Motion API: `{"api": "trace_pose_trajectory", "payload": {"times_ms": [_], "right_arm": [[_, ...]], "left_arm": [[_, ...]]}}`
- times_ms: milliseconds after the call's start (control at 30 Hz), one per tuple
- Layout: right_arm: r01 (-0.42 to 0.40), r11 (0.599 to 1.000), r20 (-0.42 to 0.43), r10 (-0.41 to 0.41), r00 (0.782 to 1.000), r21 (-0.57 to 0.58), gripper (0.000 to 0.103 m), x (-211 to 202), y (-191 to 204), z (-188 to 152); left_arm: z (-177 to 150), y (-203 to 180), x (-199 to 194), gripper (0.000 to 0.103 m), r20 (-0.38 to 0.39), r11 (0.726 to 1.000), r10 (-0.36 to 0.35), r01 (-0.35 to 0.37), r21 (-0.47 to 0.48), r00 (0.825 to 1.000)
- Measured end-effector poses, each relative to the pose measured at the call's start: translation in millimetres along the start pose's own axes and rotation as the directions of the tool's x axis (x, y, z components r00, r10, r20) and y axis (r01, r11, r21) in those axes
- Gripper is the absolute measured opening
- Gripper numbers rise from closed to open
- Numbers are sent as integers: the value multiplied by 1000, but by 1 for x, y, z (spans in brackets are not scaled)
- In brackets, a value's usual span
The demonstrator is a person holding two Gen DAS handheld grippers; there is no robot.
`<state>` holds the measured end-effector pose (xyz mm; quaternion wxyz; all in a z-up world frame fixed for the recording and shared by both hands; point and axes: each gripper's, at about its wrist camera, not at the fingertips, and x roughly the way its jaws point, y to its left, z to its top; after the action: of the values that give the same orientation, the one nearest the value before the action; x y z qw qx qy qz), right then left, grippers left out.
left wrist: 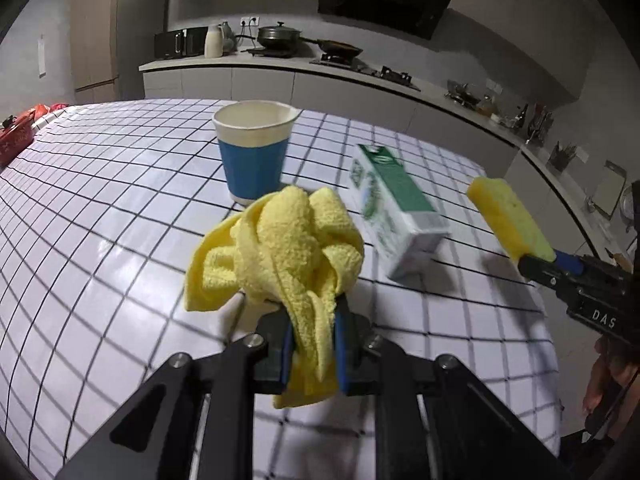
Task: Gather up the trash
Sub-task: 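Carry the yellow cloth and sponge with both tools over the black bin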
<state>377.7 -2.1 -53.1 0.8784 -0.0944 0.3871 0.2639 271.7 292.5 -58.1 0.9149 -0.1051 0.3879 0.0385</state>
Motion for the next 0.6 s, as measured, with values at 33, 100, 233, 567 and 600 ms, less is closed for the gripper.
{"api": "trace_pose_trajectory", "payload": {"times_ms": [33,100,233,567,600], "right_arm": [[-4,1000,6,4,1000,3,46,-8,-2,-4],[-11,1000,18,11,1000,7,46,-23,-5,-13],[-23,1000,36,23,999,13,46,-54,-8,-30],[-7,998,76,3,997,59,46,-138,-34,-90],[-3,998,78,-2,997,66,46,-145,-37,-96]], "left_arm": [[-2,-4,-5,18,6,1000,-1,1,5,1000],[-9,-14,-16,18,10,1000,-22,21,14,1000],[-22,-34,-35,18,18,998,-46,46,38,999],[-56,-91,-75,18,23,989,-118,116,87,993],[-59,-96,-79,18,23,988,-123,120,94,992]]}}
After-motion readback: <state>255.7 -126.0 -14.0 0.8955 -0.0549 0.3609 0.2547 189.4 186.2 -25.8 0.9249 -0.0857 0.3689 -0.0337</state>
